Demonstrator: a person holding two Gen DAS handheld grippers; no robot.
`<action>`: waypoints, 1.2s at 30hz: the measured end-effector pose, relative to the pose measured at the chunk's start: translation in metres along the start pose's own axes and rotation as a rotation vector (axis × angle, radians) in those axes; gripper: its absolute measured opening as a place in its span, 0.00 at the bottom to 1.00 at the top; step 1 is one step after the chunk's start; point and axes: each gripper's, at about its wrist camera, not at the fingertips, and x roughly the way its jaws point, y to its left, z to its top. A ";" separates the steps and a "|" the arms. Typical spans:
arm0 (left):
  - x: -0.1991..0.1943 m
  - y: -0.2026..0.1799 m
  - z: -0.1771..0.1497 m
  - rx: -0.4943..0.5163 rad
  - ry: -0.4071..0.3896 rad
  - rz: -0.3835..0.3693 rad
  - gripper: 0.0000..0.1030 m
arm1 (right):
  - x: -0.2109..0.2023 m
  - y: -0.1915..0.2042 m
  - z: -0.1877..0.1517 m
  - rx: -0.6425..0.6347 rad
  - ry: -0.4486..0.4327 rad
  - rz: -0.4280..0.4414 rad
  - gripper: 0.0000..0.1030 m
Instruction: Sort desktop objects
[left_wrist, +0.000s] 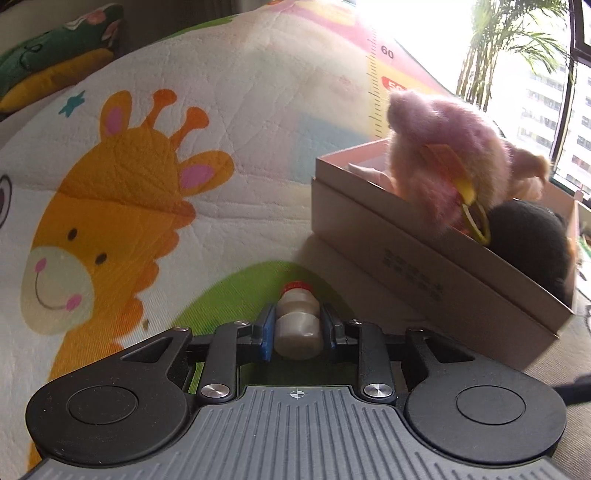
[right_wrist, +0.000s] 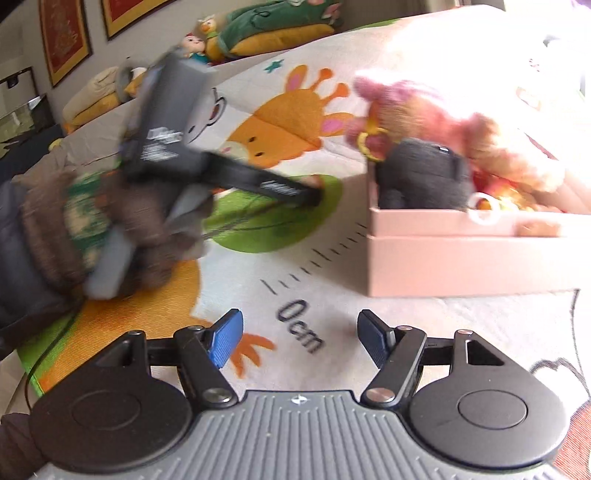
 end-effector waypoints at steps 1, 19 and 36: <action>-0.008 -0.004 -0.007 -0.005 0.001 -0.013 0.28 | -0.004 -0.004 -0.003 0.009 -0.006 -0.013 0.67; -0.092 -0.080 -0.078 0.090 -0.005 -0.143 0.53 | -0.063 -0.028 -0.014 0.137 -0.122 -0.025 0.67; -0.080 -0.088 -0.073 0.153 -0.057 -0.099 0.30 | -0.041 -0.046 -0.016 0.261 -0.074 -0.025 0.71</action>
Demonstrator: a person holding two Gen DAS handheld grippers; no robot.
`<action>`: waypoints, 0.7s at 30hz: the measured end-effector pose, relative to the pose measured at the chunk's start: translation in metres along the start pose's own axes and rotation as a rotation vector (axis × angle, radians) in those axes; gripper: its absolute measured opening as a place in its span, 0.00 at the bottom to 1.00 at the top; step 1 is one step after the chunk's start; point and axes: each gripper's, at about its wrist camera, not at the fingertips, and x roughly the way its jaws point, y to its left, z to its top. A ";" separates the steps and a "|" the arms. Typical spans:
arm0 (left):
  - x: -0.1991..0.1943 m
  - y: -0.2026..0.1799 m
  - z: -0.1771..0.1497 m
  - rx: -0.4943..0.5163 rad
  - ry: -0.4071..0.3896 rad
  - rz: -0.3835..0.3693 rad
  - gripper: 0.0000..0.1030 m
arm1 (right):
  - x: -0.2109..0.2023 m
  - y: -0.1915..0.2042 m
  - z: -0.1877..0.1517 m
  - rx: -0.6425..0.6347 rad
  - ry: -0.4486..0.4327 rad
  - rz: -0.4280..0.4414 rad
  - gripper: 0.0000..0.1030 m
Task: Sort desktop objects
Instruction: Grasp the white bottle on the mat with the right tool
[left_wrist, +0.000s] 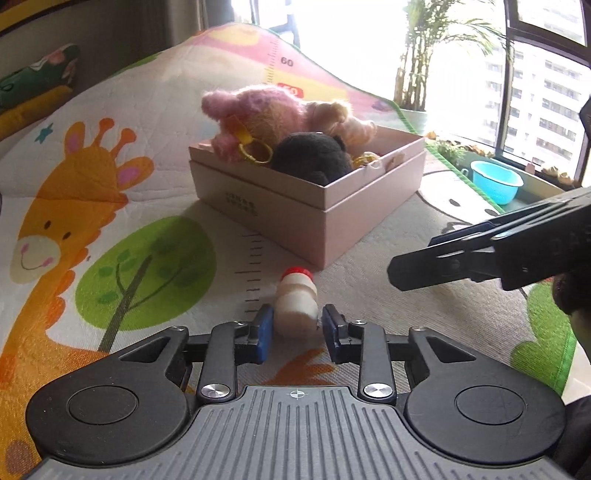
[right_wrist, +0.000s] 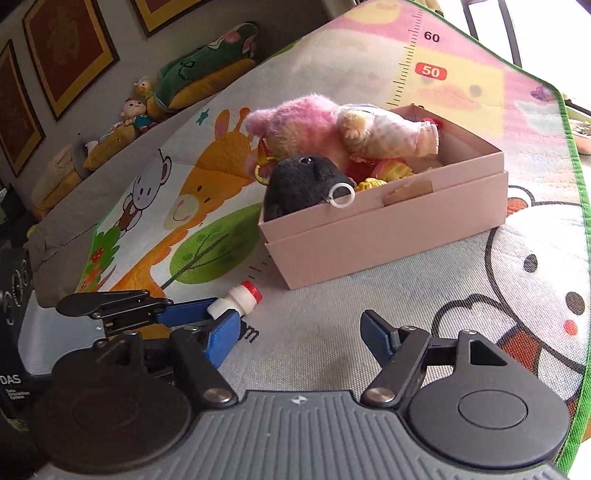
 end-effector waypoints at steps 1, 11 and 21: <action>-0.002 -0.003 -0.001 0.019 0.001 -0.013 0.30 | 0.000 -0.001 -0.001 -0.003 0.006 -0.002 0.71; -0.026 0.023 -0.016 0.011 0.027 0.070 0.42 | 0.000 0.025 -0.005 -0.163 -0.002 0.029 0.72; -0.048 0.040 -0.025 -0.181 0.011 0.088 0.73 | 0.041 0.057 0.001 -0.388 0.028 0.039 0.72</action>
